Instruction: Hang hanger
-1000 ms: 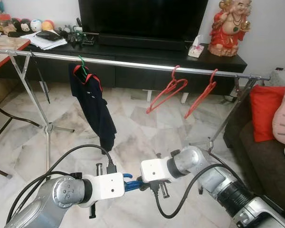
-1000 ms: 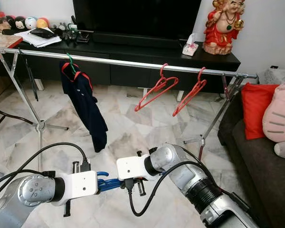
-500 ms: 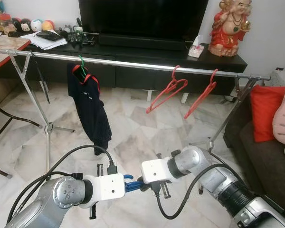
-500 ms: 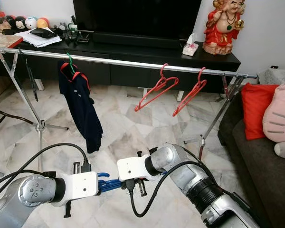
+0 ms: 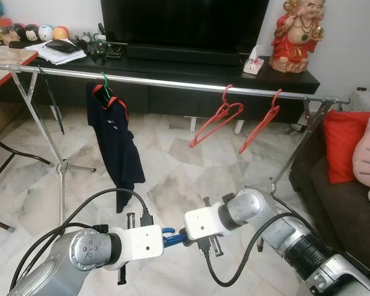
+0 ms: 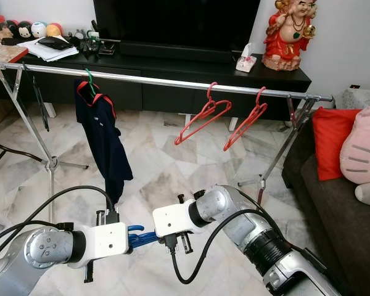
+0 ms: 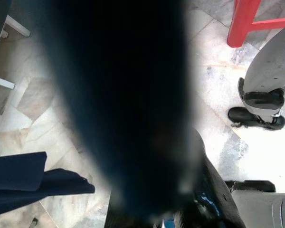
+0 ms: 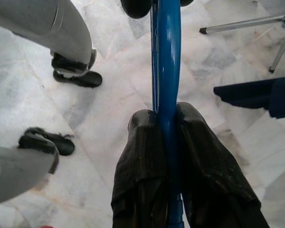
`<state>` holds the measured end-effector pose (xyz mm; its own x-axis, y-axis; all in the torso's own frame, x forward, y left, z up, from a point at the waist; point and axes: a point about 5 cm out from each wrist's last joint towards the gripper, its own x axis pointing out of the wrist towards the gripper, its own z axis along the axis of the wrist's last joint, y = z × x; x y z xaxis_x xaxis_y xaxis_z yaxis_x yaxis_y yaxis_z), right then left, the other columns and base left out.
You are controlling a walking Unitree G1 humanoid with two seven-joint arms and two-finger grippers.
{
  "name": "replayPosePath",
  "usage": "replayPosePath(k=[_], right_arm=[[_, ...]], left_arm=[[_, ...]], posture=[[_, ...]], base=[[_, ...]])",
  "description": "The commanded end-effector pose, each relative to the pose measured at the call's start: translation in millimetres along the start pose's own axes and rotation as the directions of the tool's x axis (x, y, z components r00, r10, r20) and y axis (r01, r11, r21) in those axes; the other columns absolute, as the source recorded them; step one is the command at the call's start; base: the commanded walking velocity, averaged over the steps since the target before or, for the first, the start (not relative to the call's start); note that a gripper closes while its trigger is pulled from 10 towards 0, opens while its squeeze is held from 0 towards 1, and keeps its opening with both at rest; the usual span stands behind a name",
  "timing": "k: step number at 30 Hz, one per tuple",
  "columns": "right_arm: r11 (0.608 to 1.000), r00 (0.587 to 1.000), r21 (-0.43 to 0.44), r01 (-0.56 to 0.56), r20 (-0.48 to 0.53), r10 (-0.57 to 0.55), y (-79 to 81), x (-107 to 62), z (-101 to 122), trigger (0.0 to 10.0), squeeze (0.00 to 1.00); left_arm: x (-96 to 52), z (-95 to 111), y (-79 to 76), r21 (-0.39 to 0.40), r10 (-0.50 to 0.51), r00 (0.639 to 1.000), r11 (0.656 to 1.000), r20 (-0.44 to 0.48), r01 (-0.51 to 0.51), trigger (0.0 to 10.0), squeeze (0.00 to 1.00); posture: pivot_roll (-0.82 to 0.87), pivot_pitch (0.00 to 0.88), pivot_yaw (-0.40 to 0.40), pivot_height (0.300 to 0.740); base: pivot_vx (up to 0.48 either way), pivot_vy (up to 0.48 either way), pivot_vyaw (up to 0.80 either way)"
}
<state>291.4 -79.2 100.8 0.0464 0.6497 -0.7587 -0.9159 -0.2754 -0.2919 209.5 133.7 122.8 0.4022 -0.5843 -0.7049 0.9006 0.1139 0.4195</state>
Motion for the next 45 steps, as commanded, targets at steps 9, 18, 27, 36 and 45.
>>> replayPosePath(k=[9, 18, 27, 36, 45], right_arm=[[0.997, 0.992, -0.013, 0.08, -0.095, -0.081, -9.9, -28.4, -18, 10.0, 1.0], [0.997, 0.996, 0.015, 0.072, -0.051, -0.071, -6.0, -32.8, -18, 10.0, 1.0], [1.0, 0.982, 0.007, 0.003, -0.186, -0.002, 10.6, -46.0, -42, 10.0, 0.0], [0.995, 0.889, 0.057, -0.077, -0.447, 0.094, 35.5, -63.6, -90, 10.0, 0.0], [0.96, 0.824, 0.191, 0.204, -0.563, -0.063, 52.0, -41.0, -136, 10.0, 0.0]], left_arm=[[-4.0, -18, 0.5, -0.026, -0.021, 0.997, 0.999, -0.076, 0.019, 0.0, 0.0], [-5.8, -14, 3.1, -0.032, -0.013, 0.999, 0.999, -0.029, 0.012, 0.0, 0.0], [-14.9, -22, 7.2, 0.004, -0.051, 0.997, 0.999, -0.063, 0.051, 0.0, 0.0], [-18.9, -26, 7.5, -0.019, -0.022, 0.997, 1.0, -0.07, 0.021, 0.0, 0.0], [-20.6, -47, 8.8, -0.122, 0.146, 0.984, 0.98, -0.097, -0.158, 0.0, 0.0]], posture=[[-0.05, 0.0, -0.049, 0.74], [-0.06, 0.0, 0.003, 0.74], [-0.06, 0.0, 0.053, 0.74], [-0.06, 0.0, 0.041, 0.74], [-0.06, 0.0, 0.018, 0.74]], base=[[0.0, 0.0, 0.0], [0.0, 0.0, 0.0], [0.0, 0.0, 0.0], [0.0, 0.0, 0.0], [0.0, 0.0, 0.0]])
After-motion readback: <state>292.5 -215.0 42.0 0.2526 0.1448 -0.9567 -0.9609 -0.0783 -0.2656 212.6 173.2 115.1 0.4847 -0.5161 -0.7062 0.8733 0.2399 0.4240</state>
